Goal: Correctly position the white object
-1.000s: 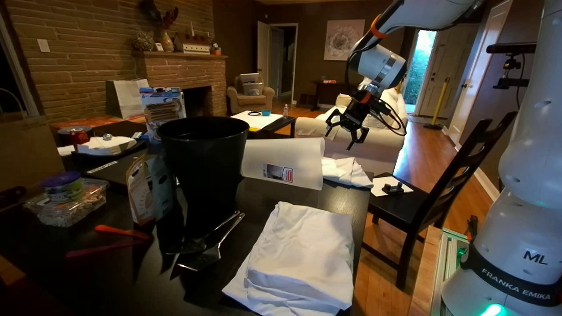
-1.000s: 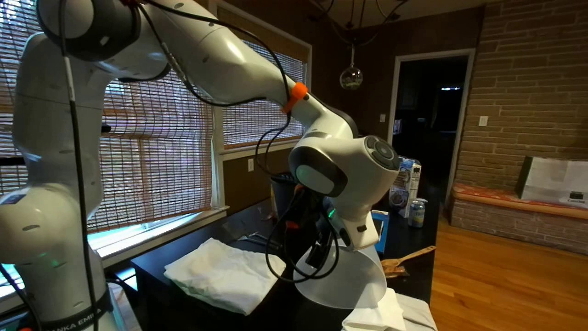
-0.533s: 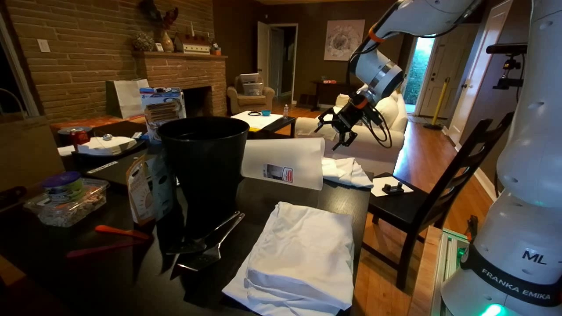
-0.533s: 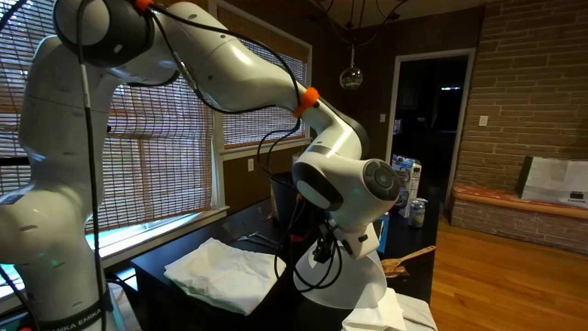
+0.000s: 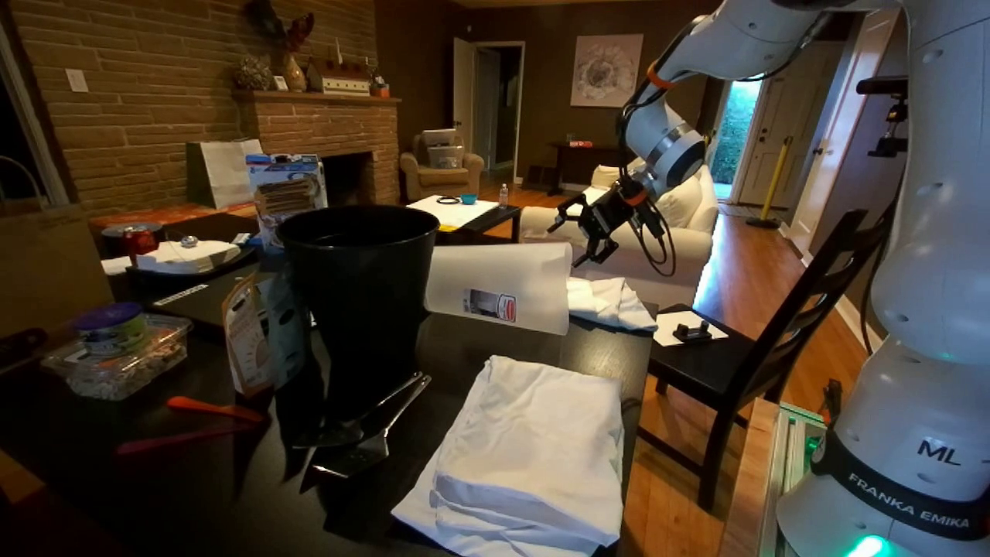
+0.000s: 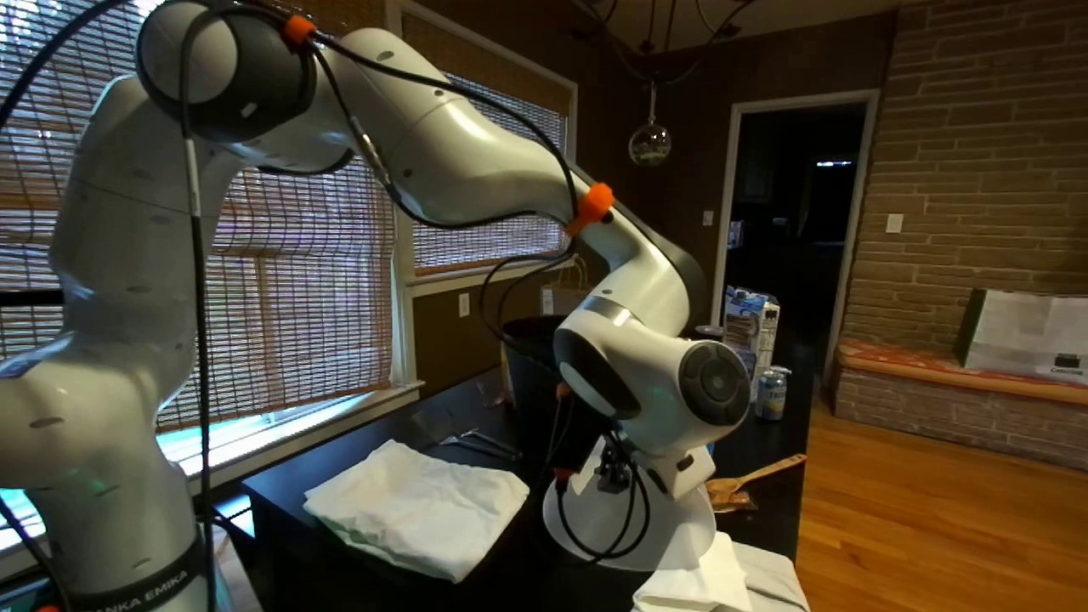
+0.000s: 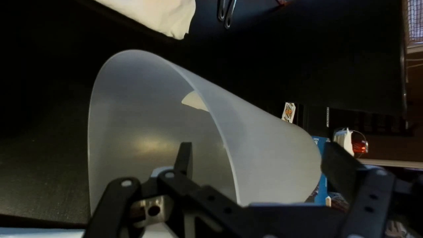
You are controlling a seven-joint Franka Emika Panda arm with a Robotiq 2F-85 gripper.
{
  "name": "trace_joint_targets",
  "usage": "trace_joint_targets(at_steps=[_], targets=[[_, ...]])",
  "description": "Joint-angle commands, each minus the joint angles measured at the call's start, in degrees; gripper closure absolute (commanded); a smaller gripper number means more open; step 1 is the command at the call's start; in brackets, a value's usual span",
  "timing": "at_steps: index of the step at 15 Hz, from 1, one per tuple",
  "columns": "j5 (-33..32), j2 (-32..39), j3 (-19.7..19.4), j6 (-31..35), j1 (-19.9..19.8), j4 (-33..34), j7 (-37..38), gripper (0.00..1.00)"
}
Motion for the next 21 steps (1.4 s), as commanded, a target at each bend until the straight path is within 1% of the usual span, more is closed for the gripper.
trace_joint_targets(at_steps=[1, 4, 5, 7, 11, 13, 16, 17, 18, 20, 21], targets=[[4.92, 3.01, 0.88, -1.54, -1.67, 3.26, -4.09, 0.0], [7.26, 3.98, 0.97, -1.9, -1.71, 4.52, -5.54, 0.01], [7.81, 4.32, 1.0, -1.91, -1.72, 4.81, -6.03, 0.25], [8.46, 4.81, 1.0, -2.05, -1.66, 5.39, -6.13, 0.28], [8.44, 5.83, 0.9, -2.14, -1.66, 6.27, -6.14, 0.58], [8.02, 6.21, 0.83, -2.01, -1.68, 6.46, -6.03, 0.7], [7.04, 6.4, 0.66, -1.82, -1.61, 6.71, -6.05, 0.92], [6.82, 6.24, 0.61, -1.72, -1.52, 6.68, -5.88, 0.98], [6.63, 5.84, 0.56, -1.62, -1.39, 6.6, -5.76, 1.0], [6.27, 4.97, 0.5, -2.02, -1.18, 7.03, -5.54, 0.97], [6.15, 4.56, 0.48, -2.14, -1.03, 7.26, -5.57, 0.99]])
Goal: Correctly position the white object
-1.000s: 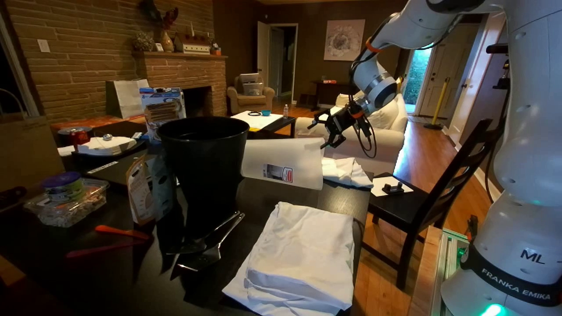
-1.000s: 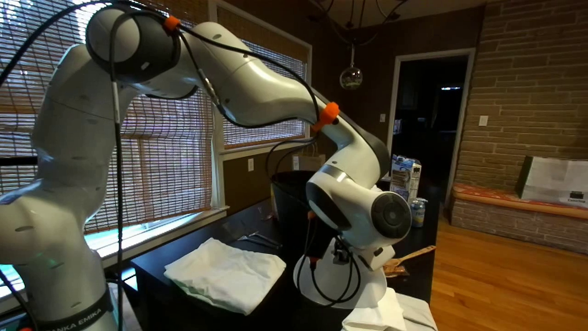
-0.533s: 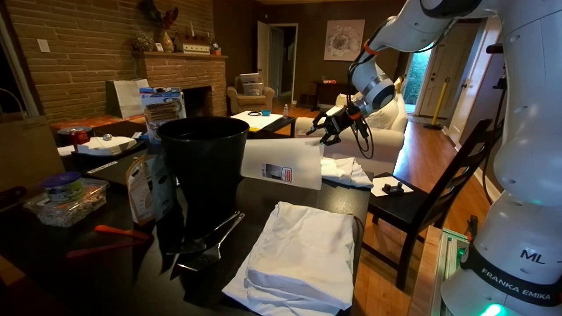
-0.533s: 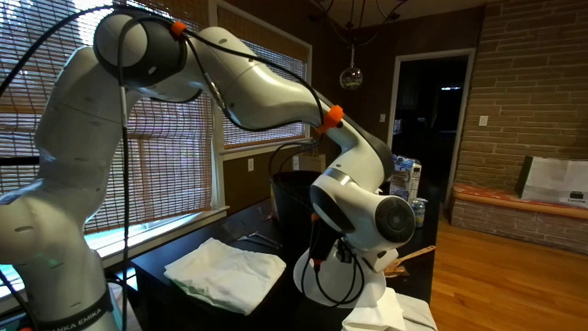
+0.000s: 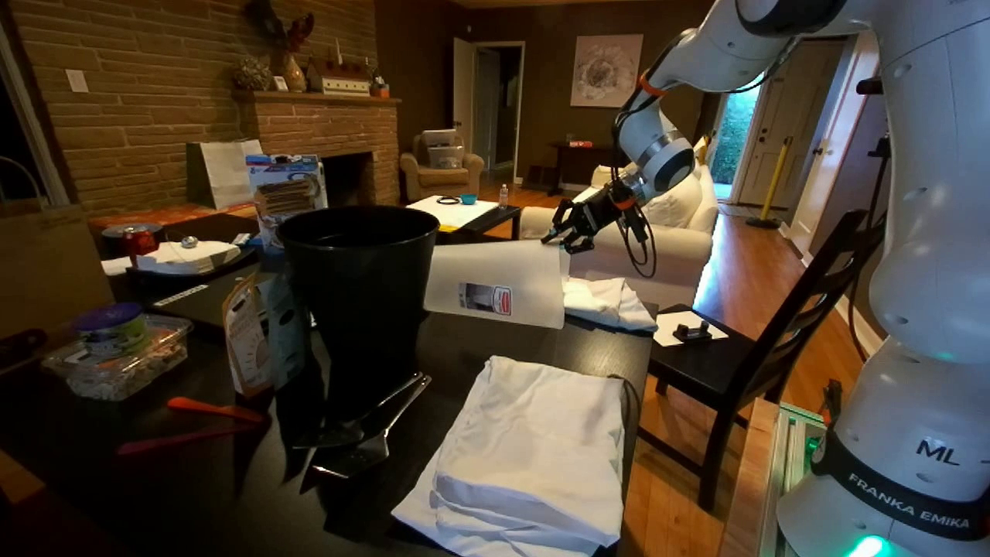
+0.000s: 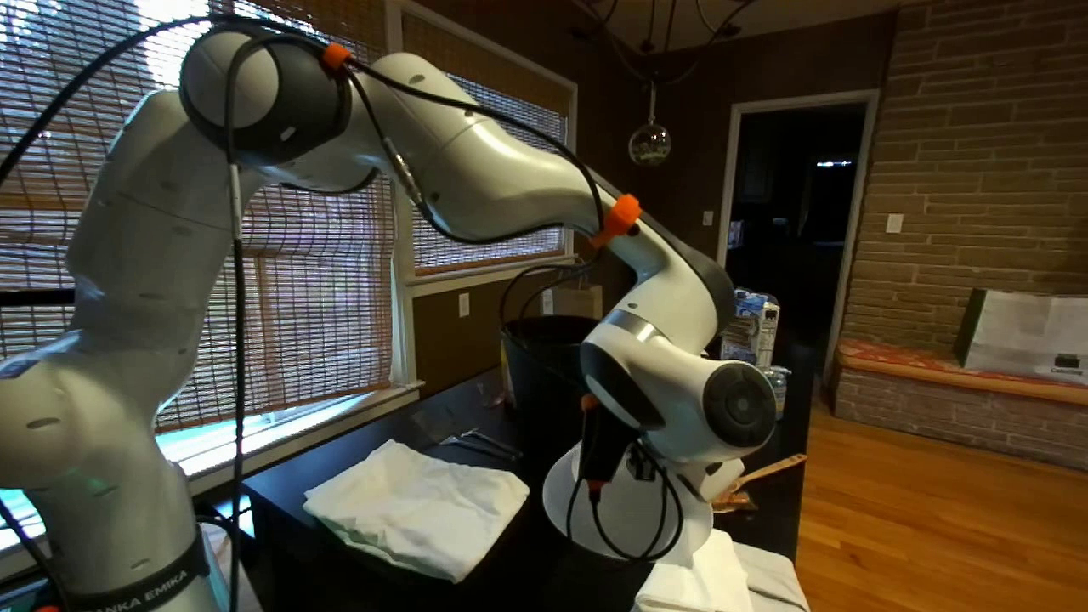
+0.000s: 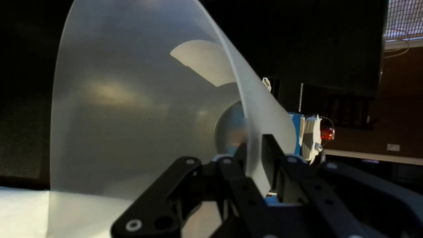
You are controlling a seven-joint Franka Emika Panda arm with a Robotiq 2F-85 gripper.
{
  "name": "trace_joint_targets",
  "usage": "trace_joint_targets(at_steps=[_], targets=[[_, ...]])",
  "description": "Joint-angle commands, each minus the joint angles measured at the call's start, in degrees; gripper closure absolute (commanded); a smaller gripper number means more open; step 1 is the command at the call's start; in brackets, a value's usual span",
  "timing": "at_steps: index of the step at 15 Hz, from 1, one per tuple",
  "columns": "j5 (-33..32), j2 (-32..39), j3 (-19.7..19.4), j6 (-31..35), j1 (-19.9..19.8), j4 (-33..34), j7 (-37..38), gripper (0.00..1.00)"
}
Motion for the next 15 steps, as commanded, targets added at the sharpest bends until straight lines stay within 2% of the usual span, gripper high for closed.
trace_joint_targets(at_steps=[1, 8, 15], targets=[[-1.08, -1.18, 0.11, -0.95, -0.08, 1.35, 0.75, 0.97], [-7.0, -3.94, -0.07, -0.5, 1.72, 2.62, 1.82, 0.97], [-18.16, -6.29, 0.31, -0.35, 3.05, 6.03, 3.02, 0.97]])
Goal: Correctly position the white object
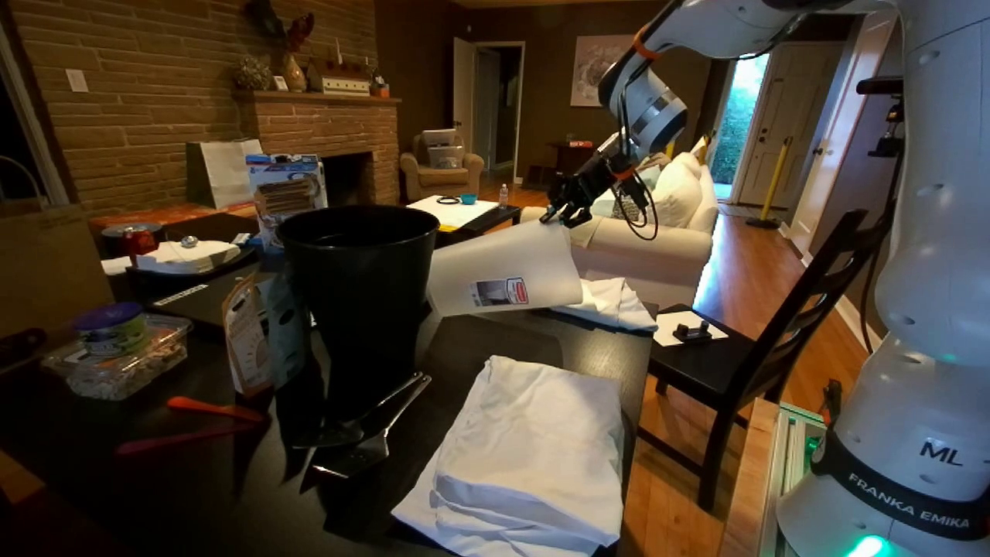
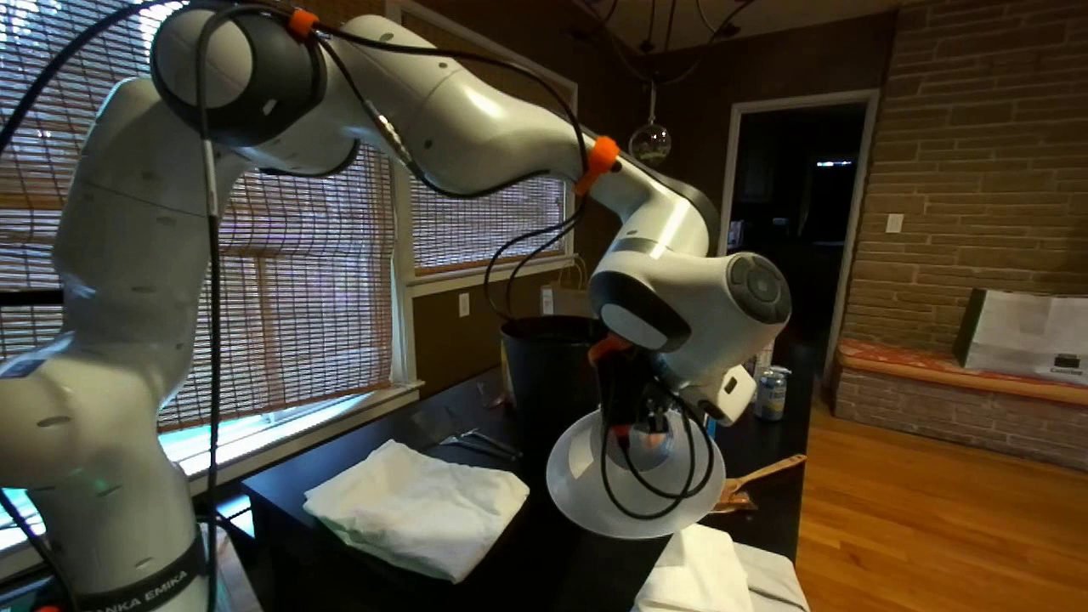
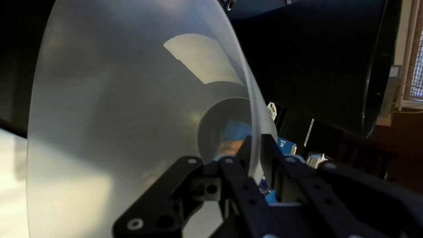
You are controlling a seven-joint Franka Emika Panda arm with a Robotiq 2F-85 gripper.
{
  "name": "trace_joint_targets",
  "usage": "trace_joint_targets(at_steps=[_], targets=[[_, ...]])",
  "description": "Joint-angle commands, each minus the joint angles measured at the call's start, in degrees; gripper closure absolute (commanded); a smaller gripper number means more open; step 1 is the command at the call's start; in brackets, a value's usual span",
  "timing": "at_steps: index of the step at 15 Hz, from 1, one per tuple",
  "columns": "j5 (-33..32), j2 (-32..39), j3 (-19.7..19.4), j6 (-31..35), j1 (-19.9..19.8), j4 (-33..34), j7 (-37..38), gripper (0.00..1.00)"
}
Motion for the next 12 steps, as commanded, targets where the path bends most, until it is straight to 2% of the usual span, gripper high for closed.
trace_joint_targets(at_steps=[1, 12], targets=[[-7.05, -1.62, 0.42, -0.12, 0.58, 2.28, 1.92, 0.97], [-27.71, -2.93, 4.32, -3.56, 2.28, 9.95, 0.8, 0.97]])
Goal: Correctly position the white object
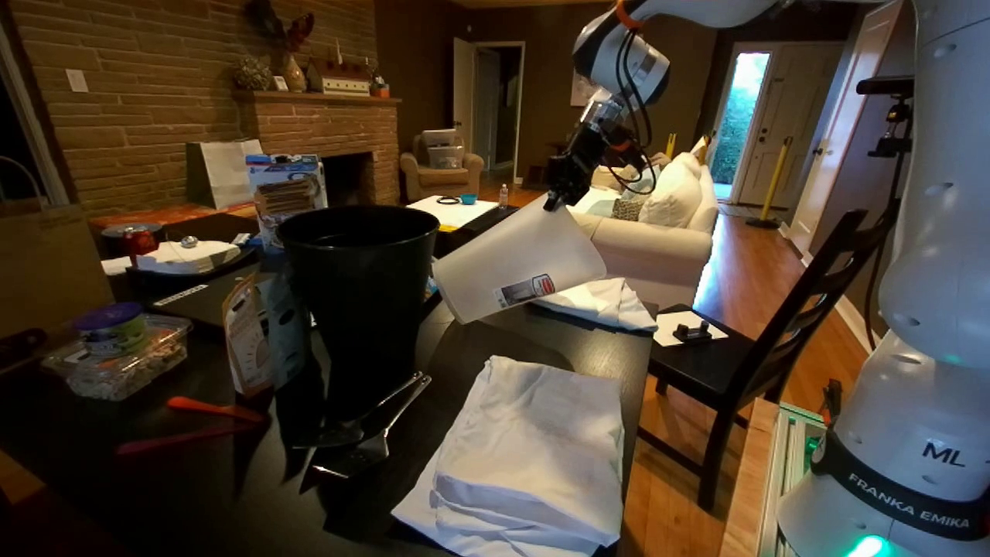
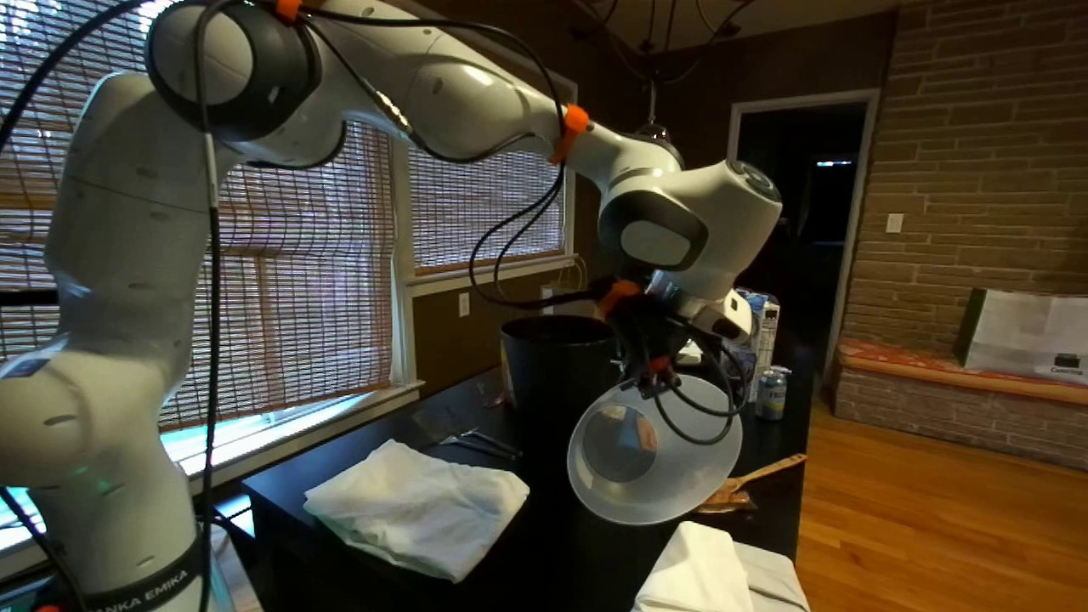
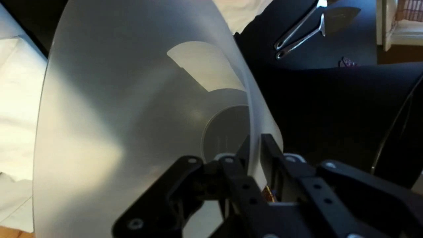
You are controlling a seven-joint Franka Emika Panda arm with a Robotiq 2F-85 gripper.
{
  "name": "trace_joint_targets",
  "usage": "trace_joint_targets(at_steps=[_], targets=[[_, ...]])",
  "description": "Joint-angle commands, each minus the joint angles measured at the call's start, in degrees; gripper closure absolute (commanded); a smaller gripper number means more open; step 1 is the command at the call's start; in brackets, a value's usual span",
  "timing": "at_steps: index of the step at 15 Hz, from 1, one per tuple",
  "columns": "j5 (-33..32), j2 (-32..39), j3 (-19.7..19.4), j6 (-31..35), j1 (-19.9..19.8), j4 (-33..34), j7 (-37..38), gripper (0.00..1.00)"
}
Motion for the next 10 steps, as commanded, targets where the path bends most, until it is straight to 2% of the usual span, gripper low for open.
trace_joint_targets(at_steps=[1, 10], targets=[[-8.09, -0.56, 1.39, -1.08, 0.79, 2.85, 0.66, 0.97], [-20.99, -3.63, 4.18, 0.39, 3.56, 2.83, -1.27, 0.97]])
